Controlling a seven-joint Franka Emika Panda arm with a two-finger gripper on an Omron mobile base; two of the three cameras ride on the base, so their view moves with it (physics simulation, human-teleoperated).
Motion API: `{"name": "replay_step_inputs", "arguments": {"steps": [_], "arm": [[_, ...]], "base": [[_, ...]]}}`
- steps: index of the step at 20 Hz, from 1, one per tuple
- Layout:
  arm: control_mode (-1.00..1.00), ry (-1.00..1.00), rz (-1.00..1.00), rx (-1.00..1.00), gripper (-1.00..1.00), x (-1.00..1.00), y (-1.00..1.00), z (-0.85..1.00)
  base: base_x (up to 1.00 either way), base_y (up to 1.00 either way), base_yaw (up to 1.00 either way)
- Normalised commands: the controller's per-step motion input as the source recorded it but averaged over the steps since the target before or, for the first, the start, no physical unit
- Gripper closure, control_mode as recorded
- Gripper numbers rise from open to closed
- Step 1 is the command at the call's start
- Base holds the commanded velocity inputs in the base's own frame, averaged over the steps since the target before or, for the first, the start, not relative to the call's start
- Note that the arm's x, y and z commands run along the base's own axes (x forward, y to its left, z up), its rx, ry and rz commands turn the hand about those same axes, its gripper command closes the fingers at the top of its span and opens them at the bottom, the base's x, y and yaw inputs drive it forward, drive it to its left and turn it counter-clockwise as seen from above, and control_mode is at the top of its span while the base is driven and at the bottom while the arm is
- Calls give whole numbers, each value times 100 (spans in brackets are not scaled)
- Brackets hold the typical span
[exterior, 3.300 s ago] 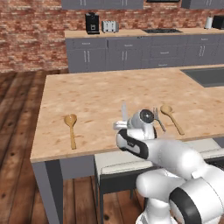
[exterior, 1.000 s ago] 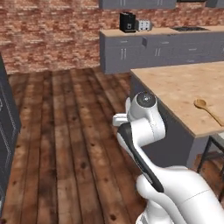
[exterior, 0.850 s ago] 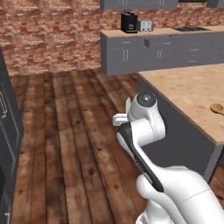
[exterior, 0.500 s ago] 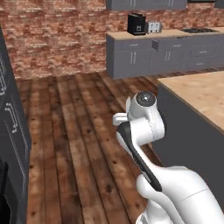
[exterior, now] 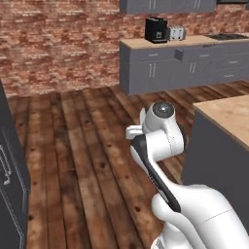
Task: Pick up the metallic utensils from the counter and place them in the open drawer. Make sure not to pick up any wooden utensils.
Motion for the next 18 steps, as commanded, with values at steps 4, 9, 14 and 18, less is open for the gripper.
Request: {"name": "replay_step_inputs", "arguments": {"steps": [4,9,14,18], "arm": [[100,0,0,0,100,0,0,0],[100,0,0,0,100,0,0,0],[100,0,0,0,100,0,0,0],[100,0,0,0,100,0,0,0]], "base": [[100,0,-16],[100,0,-30],[100,1,-34],[100,31,-27]]}}
